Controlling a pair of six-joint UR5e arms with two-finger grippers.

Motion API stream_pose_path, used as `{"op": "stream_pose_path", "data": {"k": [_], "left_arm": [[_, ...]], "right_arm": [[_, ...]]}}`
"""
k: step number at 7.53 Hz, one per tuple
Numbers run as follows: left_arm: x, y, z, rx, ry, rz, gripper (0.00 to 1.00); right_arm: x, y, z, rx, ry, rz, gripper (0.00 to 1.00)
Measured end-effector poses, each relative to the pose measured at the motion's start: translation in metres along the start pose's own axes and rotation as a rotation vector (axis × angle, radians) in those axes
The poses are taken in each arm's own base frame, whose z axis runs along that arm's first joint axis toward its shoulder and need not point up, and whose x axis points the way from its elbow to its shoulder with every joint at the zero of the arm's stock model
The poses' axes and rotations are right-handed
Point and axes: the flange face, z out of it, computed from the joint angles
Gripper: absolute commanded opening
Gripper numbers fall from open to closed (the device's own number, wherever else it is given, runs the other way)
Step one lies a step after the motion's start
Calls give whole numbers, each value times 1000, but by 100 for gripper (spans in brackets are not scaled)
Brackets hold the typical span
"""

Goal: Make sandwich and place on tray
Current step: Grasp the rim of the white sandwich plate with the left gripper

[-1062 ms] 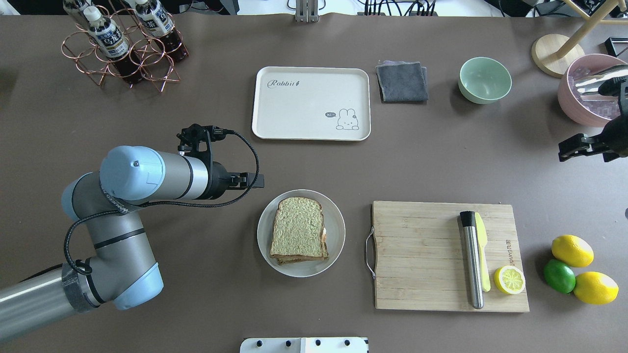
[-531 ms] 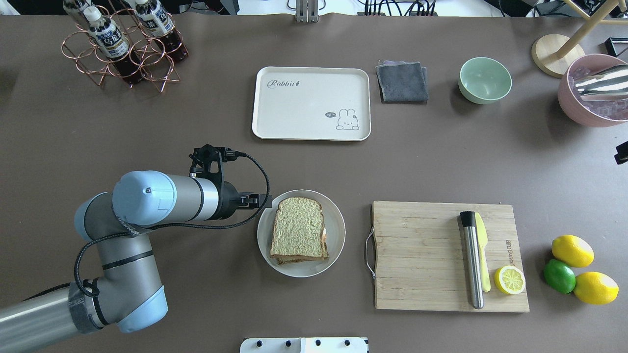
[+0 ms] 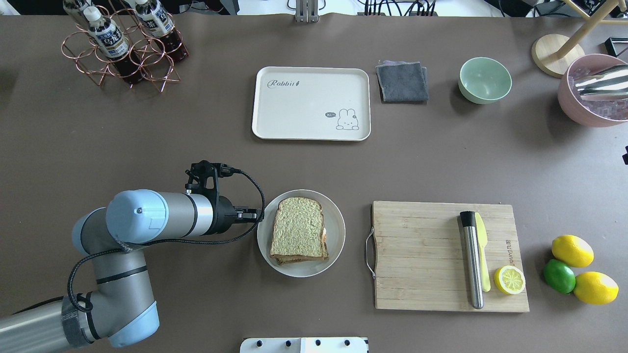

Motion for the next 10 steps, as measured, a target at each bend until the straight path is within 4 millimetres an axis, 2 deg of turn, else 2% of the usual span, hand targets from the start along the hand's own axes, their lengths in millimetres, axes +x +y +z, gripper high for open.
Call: {"op": "stream_pose_path", "data": {"k": [5,6,7,10], "left_arm": [[7,25,8,-14,3,11,43],[11,34,11,-12,7,17,29],[16,43,14,-12,12,23,0],[16,51,15,-13,14,26,0]], "right_arm": [[-2,-3,-2,7,-3,-2,100],[-2,-3,-2,6,-3,-1,100],[-2,-3,-2,7,-3,-2,100],[-2,-3,-3,7,-4,-1,100]]}}
